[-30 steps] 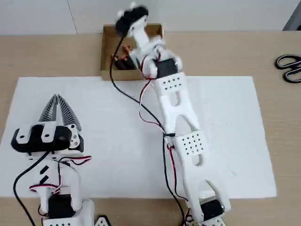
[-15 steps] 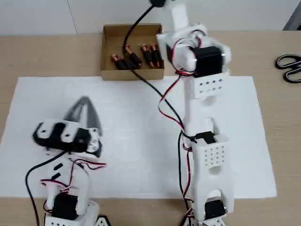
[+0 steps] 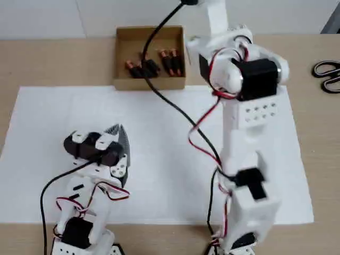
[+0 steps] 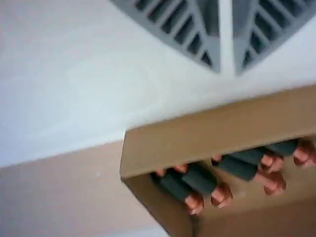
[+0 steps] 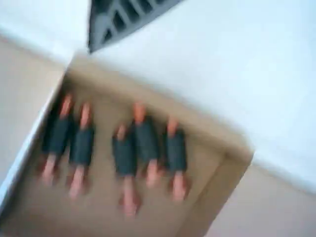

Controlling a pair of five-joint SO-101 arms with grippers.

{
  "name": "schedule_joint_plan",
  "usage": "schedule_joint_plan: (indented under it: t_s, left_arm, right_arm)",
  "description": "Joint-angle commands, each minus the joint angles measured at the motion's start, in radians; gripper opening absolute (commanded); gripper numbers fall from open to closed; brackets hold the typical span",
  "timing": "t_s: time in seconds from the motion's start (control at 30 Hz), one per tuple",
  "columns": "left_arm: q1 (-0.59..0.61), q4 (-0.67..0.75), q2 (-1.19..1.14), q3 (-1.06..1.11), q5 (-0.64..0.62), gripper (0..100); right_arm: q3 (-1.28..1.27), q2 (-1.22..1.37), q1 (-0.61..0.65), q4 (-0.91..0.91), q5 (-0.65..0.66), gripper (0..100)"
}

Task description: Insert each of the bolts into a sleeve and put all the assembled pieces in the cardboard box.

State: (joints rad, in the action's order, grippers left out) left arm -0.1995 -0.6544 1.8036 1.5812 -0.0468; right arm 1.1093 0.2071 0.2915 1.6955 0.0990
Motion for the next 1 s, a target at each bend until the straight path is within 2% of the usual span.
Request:
schedule_joint_plan:
  t_s: [0.0, 0.2, 0.4, 0.63, 0.77, 0.83, 0.93, 0.97]
  left_arm:
    - [-0.009, 0.0, 0.011, 0.041, -0.003, 1]
    - [-0.008, 0.0, 0.011, 0.101, -0.006, 1]
    - [0.023, 0.003, 0.011, 0.101, -0.018, 1]
    - [0.14, -0.121, 0.009, 0.101, -0.247, 1]
    - [0.146, -0.161, 0.009, 0.101, -0.265, 1]
    - [0.15, -0.163, 0.009, 0.101, -0.267, 1]
    - [0.15, -0.19, 0.008, 0.101, -0.269, 1]
    - [0.15, -0.215, 0.008, 0.101, -0.269, 1]
  right_arm:
    - [-0.311, -0.226, 0.021, -0.001, -0.011, 16.5]
    - [-0.69, -0.493, 0.056, -0.056, -0.029, 16.5]
    - [-1.145, -0.737, 0.054, -0.252, -0.199, 16.5]
    - [-1.74, -1.161, 0.054, -0.562, -0.207, 16.5]
    - [-2.016, -1.391, 0.051, -0.661, -0.21, 16.1]
    - [-2.151, -1.495, 0.045, -0.676, -0.209, 11.6]
    - [-2.3, -1.644, -0.03, -0.71, -0.207, 0.0]
    - [-2.341, -1.689, -0.065, -0.714, -0.206, 1.0]
